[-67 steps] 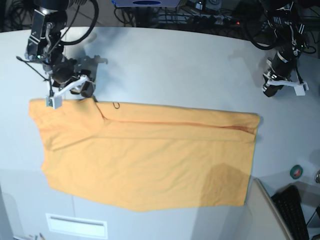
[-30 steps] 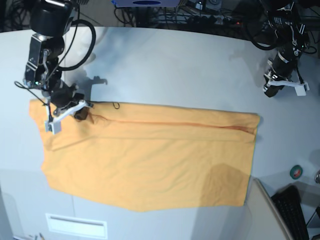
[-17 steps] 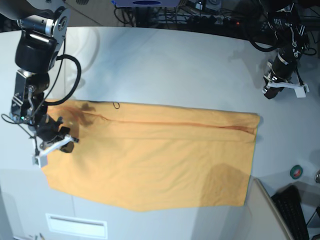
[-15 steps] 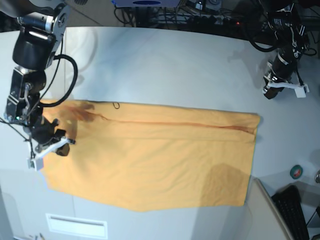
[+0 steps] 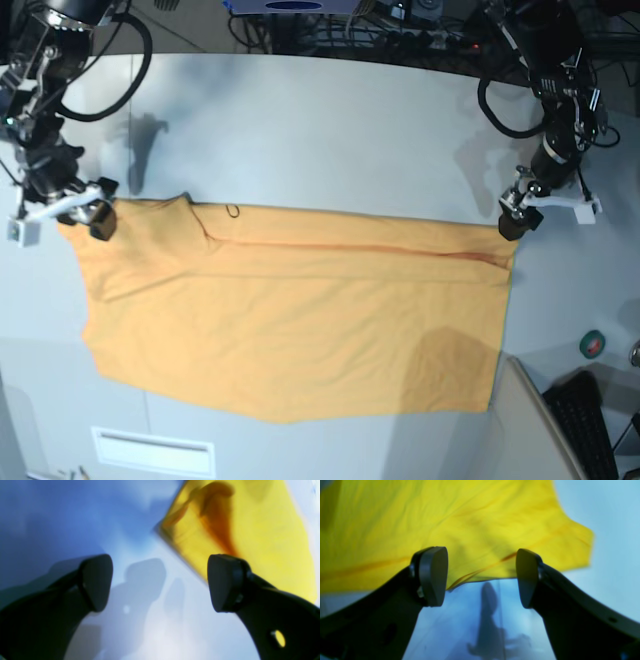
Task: Layout the t-shirt on the table in an organized manner, then fold the t-shirt properly
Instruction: 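Grasp the folded edge corners with both grippers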
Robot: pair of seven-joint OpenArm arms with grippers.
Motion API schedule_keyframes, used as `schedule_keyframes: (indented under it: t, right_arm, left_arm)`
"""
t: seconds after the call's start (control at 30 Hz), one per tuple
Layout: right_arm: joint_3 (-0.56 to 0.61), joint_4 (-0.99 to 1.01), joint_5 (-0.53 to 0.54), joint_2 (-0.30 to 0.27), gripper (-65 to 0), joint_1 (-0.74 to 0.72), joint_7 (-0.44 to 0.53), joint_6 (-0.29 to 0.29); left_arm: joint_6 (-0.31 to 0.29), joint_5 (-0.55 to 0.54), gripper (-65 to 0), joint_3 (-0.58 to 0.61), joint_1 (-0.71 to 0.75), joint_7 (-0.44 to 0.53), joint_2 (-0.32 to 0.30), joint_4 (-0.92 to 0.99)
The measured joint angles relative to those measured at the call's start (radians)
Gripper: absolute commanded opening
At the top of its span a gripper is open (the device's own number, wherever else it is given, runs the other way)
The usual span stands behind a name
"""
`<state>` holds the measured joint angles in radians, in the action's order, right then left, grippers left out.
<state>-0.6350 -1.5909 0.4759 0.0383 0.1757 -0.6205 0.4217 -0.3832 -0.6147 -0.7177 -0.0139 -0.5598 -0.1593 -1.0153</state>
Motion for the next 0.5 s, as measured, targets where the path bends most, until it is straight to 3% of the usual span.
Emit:
schedule_keyframes:
  t: [0.17,0.3,0.5]
  right_arm:
    - [-0.1,0.106,0.106,-0.019,-33.9,0.009,0.006,-0.01]
    - [-0.154,0.19,0.15,-0.027,-33.8,0.008,0.0,-0.01]
    - [-0.202,0.243,0.149,-0.036,-33.6,0.008,0.009,-0.011]
  left_arm:
    - [0.0,0.137,-16.3,0.0,-0.095,0.017,0.005,0.064]
    - [-0.011,0.145,-16.5,0.008,-0.131,0.146,0.003,0.164]
    - [-0.012,0.13,-19.3,0.205,-0.152,0.333,-0.021,0.276]
